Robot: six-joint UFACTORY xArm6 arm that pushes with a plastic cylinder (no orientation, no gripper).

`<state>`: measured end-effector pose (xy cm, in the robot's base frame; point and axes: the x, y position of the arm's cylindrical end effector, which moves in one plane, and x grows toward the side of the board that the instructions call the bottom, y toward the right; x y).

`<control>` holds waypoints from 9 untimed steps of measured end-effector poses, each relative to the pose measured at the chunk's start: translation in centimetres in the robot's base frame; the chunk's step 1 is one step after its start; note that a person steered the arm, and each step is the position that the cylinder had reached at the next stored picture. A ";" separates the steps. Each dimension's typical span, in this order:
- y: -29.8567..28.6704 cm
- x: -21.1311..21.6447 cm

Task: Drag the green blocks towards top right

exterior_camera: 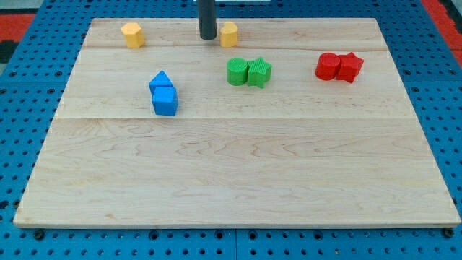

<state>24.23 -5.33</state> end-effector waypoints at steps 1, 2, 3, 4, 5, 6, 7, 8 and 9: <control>-1.8 3.7; -0.3 4.7; -0.3 6.9; 1.8 10.8; 3.9 12.0; 4.9 12.0; 7.6 10.4; 10.0 8.2; 10.7 7.4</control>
<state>31.65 5.41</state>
